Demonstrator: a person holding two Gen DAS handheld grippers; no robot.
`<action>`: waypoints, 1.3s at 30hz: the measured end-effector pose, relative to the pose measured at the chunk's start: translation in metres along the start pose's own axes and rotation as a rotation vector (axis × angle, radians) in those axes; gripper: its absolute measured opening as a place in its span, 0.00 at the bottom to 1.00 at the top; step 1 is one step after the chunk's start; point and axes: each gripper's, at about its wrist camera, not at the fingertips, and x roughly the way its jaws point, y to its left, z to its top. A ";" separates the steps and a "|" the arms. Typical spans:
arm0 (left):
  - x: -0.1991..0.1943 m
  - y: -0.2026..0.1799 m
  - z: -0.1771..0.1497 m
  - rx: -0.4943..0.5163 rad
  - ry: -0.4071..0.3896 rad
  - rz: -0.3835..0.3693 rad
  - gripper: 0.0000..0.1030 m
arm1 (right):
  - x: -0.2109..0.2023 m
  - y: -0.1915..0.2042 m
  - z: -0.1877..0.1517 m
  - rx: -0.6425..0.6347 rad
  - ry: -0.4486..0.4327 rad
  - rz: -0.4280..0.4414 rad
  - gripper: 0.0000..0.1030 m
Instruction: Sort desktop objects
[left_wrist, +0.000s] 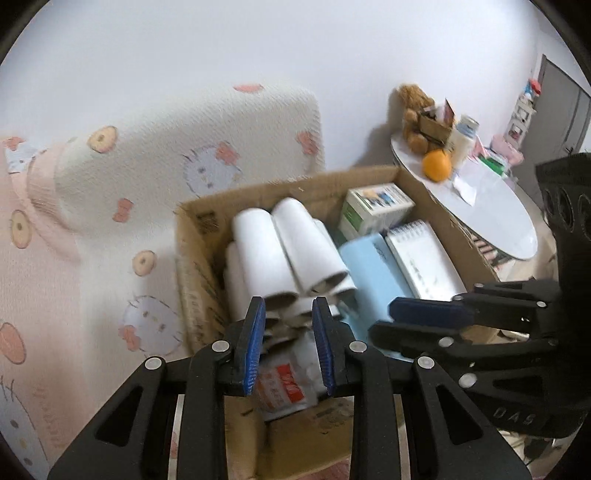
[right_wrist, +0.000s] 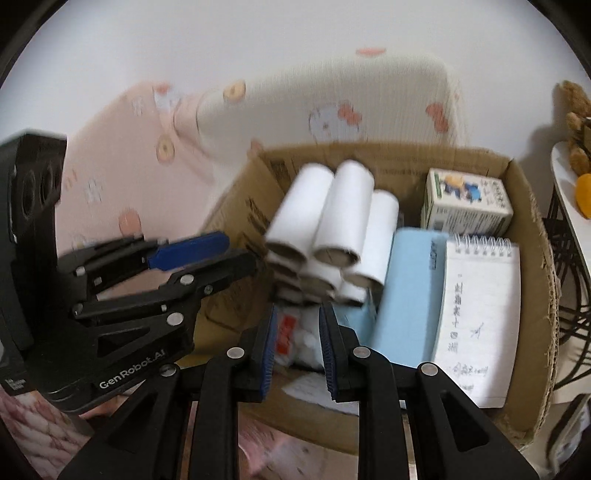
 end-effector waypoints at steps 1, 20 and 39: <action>0.000 0.001 0.001 -0.002 -0.010 0.013 0.30 | 0.000 0.004 0.000 0.016 -0.026 -0.004 0.18; -0.040 0.009 0.007 0.184 -0.057 0.214 0.49 | -0.041 0.055 0.007 -0.119 -0.124 -0.360 0.19; -0.053 0.019 0.004 0.143 -0.090 0.174 0.56 | -0.047 0.064 -0.009 -0.070 -0.151 -0.368 0.58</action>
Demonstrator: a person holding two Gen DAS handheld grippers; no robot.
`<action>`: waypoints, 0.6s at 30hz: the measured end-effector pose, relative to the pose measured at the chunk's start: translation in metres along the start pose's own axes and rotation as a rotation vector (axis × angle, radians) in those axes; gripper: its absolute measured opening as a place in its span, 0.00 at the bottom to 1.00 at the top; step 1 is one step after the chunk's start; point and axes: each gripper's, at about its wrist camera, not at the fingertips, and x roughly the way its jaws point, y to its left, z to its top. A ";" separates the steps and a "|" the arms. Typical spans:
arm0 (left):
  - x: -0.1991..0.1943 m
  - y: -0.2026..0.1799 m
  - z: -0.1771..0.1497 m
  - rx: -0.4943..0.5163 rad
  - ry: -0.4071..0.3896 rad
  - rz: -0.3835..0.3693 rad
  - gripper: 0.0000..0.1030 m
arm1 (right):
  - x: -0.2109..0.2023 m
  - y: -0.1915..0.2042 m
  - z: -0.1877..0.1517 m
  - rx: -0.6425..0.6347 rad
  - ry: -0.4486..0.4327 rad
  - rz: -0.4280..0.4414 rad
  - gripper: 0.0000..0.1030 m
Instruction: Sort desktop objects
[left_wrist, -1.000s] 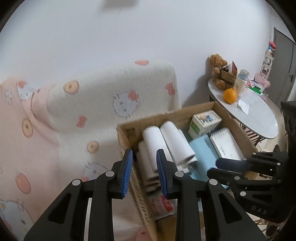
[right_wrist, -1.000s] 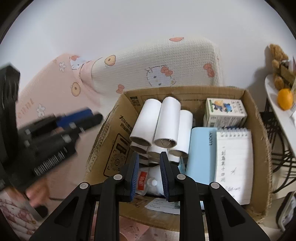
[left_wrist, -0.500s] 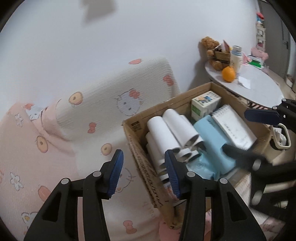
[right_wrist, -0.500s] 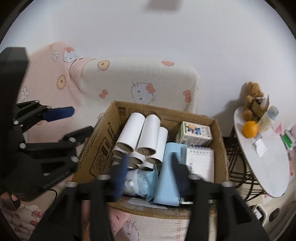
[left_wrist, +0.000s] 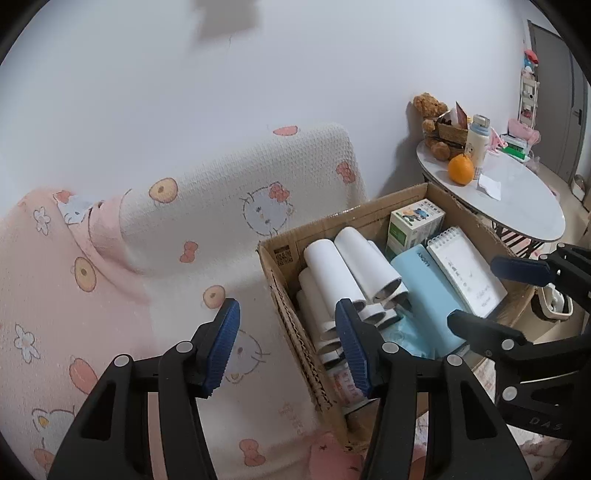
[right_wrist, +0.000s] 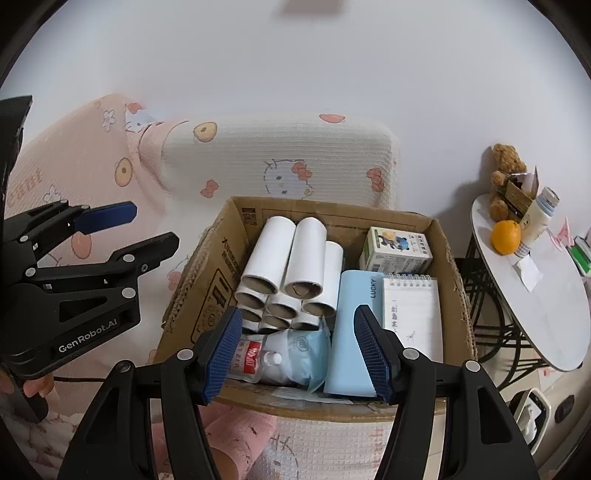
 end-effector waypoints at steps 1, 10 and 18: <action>0.000 -0.001 0.000 0.003 0.003 -0.003 0.56 | 0.000 -0.001 0.000 0.004 0.000 0.001 0.58; -0.001 -0.015 0.002 0.036 -0.001 -0.032 0.56 | 0.001 -0.009 -0.002 0.020 0.005 0.004 0.58; 0.000 -0.024 0.003 0.060 0.008 -0.033 0.56 | -0.001 -0.015 -0.003 0.032 -0.002 0.006 0.59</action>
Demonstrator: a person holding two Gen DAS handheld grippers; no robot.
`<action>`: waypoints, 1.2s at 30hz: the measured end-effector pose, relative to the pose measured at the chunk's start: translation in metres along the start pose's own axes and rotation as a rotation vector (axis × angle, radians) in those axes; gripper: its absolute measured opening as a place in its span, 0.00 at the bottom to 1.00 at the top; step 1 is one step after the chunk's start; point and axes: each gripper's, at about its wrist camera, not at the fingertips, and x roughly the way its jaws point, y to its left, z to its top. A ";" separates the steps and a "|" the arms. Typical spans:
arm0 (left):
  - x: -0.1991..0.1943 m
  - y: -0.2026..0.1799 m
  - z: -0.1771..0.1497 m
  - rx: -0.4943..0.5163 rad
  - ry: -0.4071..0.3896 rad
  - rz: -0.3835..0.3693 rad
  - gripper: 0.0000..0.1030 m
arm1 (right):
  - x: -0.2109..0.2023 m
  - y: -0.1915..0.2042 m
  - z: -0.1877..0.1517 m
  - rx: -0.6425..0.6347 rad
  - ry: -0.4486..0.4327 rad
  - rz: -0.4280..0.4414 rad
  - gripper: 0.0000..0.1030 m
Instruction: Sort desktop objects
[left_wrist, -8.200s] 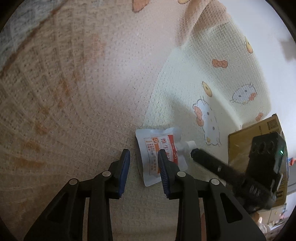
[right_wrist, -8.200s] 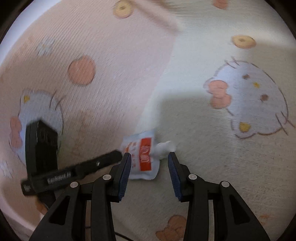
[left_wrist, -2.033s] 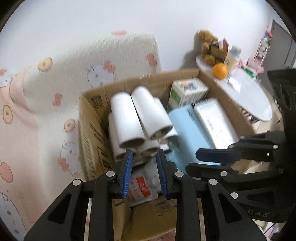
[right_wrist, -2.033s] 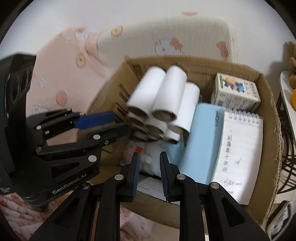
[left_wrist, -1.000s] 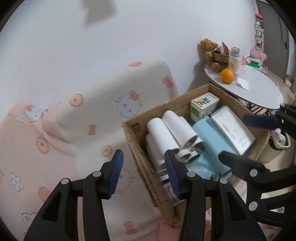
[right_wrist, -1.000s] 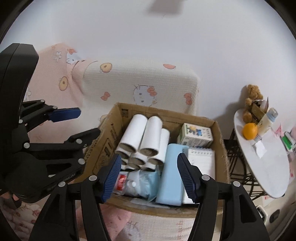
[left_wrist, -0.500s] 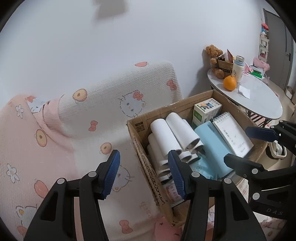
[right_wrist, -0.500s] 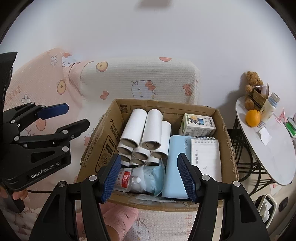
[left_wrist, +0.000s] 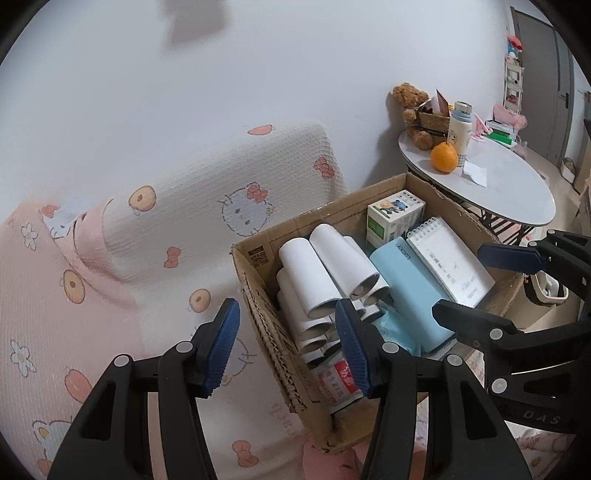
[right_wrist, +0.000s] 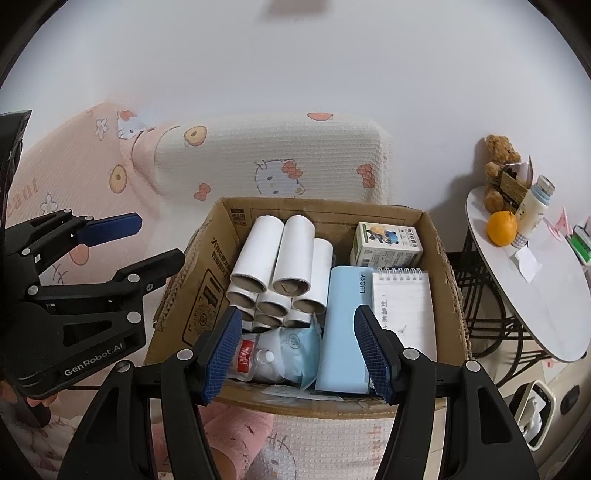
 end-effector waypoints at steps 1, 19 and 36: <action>0.000 -0.001 0.000 0.003 0.000 0.000 0.56 | 0.000 -0.001 0.000 0.000 0.000 0.000 0.59; -0.002 -0.007 0.000 0.040 -0.007 -0.003 0.56 | 0.000 0.001 -0.003 -0.008 0.008 -0.015 0.59; -0.001 -0.005 -0.001 0.042 0.002 -0.021 0.56 | -0.004 0.008 -0.003 -0.046 0.010 -0.051 0.59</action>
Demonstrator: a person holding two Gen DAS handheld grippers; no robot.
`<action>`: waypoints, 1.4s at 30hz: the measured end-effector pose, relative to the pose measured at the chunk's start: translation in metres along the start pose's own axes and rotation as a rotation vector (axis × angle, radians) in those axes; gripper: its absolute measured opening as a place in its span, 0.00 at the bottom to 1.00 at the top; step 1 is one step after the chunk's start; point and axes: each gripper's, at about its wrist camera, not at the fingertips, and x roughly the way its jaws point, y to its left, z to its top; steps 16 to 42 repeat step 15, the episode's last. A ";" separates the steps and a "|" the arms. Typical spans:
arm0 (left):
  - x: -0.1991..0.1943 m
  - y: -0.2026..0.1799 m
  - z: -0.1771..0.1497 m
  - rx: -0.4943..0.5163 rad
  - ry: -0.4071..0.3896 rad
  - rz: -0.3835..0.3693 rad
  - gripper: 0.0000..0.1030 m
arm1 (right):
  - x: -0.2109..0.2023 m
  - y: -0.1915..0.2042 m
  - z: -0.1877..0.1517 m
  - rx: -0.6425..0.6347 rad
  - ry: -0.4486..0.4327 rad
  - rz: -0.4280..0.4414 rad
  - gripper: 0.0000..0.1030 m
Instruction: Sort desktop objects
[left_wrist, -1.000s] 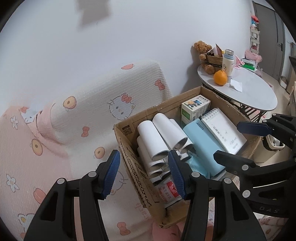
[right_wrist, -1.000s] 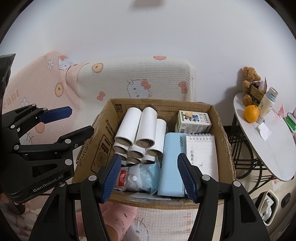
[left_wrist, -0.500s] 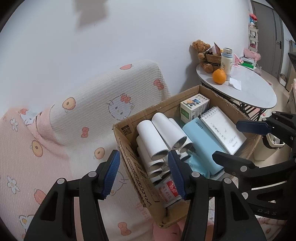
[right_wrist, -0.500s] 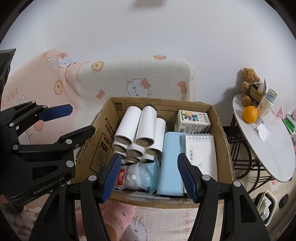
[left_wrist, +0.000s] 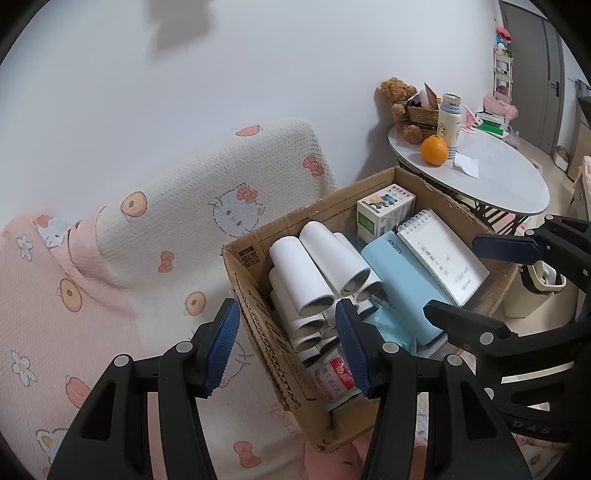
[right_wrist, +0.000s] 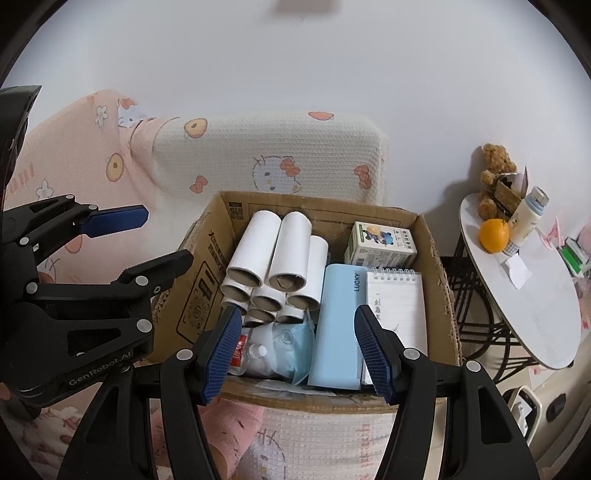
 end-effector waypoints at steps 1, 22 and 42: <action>0.000 0.000 0.000 0.002 0.001 -0.001 0.56 | 0.000 0.001 0.000 -0.004 0.000 -0.003 0.59; -0.001 -0.001 0.000 0.008 -0.006 0.009 0.56 | -0.002 0.003 0.000 -0.016 -0.002 -0.011 0.59; -0.001 -0.001 0.000 0.008 -0.006 0.009 0.56 | -0.002 0.003 0.000 -0.016 -0.002 -0.011 0.59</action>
